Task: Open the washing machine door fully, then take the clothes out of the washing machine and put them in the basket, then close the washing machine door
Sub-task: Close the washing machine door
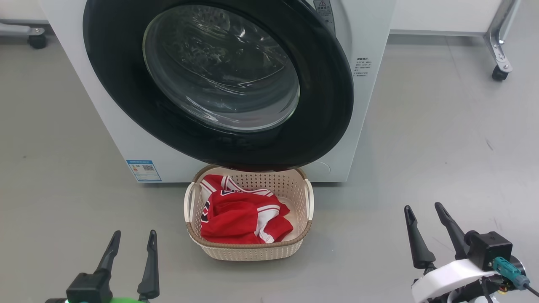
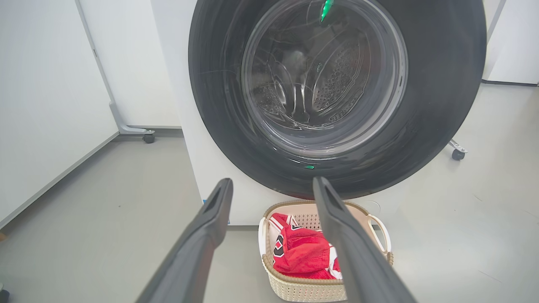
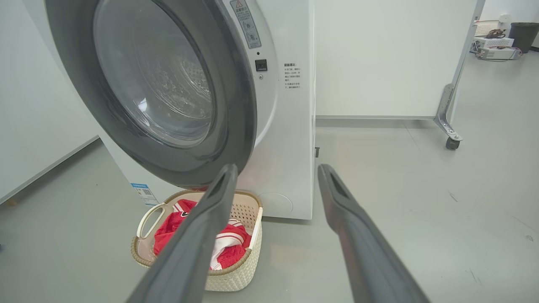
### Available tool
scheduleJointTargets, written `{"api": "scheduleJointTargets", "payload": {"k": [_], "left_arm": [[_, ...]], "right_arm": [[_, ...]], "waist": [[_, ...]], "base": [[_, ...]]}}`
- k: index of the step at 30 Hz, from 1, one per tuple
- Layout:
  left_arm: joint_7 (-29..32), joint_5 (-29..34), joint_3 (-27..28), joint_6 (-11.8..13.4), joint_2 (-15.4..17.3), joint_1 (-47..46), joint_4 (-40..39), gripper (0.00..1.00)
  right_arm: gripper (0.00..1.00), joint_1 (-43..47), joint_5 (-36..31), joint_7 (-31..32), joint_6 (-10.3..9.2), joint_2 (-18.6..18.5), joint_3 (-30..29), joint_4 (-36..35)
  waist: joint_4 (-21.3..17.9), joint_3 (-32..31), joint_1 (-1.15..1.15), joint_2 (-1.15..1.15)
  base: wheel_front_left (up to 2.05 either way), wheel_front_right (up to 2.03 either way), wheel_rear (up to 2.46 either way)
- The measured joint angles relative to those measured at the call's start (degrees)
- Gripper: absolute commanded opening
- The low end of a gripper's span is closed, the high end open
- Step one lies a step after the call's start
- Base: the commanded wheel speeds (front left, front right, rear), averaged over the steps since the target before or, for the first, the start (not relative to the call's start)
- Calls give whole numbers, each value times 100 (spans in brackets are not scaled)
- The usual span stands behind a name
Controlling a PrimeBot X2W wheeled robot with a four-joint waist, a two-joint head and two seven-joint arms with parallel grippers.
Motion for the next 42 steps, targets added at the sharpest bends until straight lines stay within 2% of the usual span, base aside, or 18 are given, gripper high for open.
{"api": "scheduleJointTargets", "payload": {"k": [1, 2, 4, 5, 13, 19, 28, 33, 35, 42], "left_arm": [[0, 0, 7, 0, -21, 0, -2, 100], [0, 0, 14, 0, -37, 0, -5, 100], [2, 22, 14, 0, -64, 0, -10, 100], [22, 53, 10, 0, -69, -1, -16, 100], [44, 197, 52, 0, -126, -1, -43, 100], [75, 259, -32, 0, -193, -10, -122, 100], [90, 342, -143, 0, -271, -149, -135, 100], [100, 360, -159, 0, -276, -204, -133, 100], [100, 408, -191, 0, -290, -293, -135, 100], [99, 410, -325, 0, -388, -569, -191, 100]], "right_arm": [[100, 0, 0, 7, -4, -1, -1, -3], [87, 0, 0, 15, -12, -2, -1, -8], [17, 2, 1, 21, -15, -5, -11, -11], [0, 9, 11, 22, -14, -5, -27, -20], [0, 9, 20, 80, -8, -21, -34, -62], [0, -160, 9, 168, 51, -180, -34, -145], [0, -1206, -104, 398, 338, -325, 131, -216], [0, -1727, -144, 578, 471, -307, 294, -198], [0, -2130, -69, 740, 556, -189, 359, -152], [0, -2898, 97, 1149, 619, -48, 477, 207]], "waist": [[3, 11, 0, 0], [5, 21, 0, 0], [10, 36, 0, 0], [15, 46, 0, 0], [46, 95, 0, 0], [88, 172, 0, 0], [250, 375, 0, 0], [342, 473, 0, 0], [417, 560, 0, 0], [611, 800, 0, 0]], "base": [[0, 0, 0], [0, 0, 0], [0, 0, 0], [0, 0, 0], [0, 0, 0], [0, 0, 0], [0, 0, 0], [0, 0, 0], [0, 0, 0], [0, 0, 0]]}}
